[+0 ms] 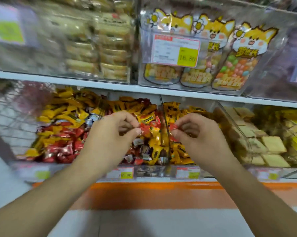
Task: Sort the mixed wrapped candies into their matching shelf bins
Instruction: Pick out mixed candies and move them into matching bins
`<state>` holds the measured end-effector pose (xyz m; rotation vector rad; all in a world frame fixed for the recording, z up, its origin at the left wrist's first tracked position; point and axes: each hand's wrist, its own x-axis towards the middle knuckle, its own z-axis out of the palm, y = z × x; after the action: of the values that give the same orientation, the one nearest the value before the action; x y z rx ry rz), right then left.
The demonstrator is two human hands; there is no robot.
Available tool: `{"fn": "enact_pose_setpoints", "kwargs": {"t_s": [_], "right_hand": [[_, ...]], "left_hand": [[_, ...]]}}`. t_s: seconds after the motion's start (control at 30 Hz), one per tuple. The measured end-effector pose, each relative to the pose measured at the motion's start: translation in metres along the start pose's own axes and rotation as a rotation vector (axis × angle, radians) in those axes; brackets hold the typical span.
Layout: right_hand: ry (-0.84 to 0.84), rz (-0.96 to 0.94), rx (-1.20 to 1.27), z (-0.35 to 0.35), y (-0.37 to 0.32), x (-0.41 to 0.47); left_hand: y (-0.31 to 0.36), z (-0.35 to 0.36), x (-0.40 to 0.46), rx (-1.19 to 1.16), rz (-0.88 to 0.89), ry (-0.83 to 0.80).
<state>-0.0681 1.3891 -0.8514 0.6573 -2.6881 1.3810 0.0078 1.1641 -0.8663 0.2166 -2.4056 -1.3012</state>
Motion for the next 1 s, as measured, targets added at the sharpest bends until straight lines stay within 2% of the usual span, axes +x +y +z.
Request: {"fn": "enact_pose_setpoints", "kwargs": {"t_s": [0.13, 0.33, 0.47, 0.6, 0.73, 0.83, 1.0], "right_hand": [[-0.137, -0.015, 0.085, 0.061, -0.044, 0.004], [-0.196, 0.003, 0.205, 0.141, -0.095, 0.028], [-0.265, -0.014, 0.256, 0.165, -0.104, 0.038], [-0.217, -0.016, 0.215, 0.145, -0.087, 0.034], [-0.114, 0.008, 0.168, 0.099, -0.059, 0.024], [-0.030, 0.000, 0.065, 0.058, -0.034, 0.015], [0.087, 0.118, -0.121, -0.004, 0.019, 0.018]], "left_hand": [[-0.026, -0.056, 0.000, 0.122, -0.085, 0.116], [-0.062, -0.115, 0.007, 0.312, -0.178, 0.245], [-0.086, -0.134, 0.013, 0.333, -0.230, 0.185], [-0.088, -0.130, 0.017, 0.331, -0.221, 0.130], [-0.060, -0.103, 0.016, 0.341, -0.093, 0.104], [-0.036, -0.072, 0.011, 0.374, 0.055, -0.001], [-0.016, -0.006, 0.007, 0.344, 0.269, -0.245]]}}
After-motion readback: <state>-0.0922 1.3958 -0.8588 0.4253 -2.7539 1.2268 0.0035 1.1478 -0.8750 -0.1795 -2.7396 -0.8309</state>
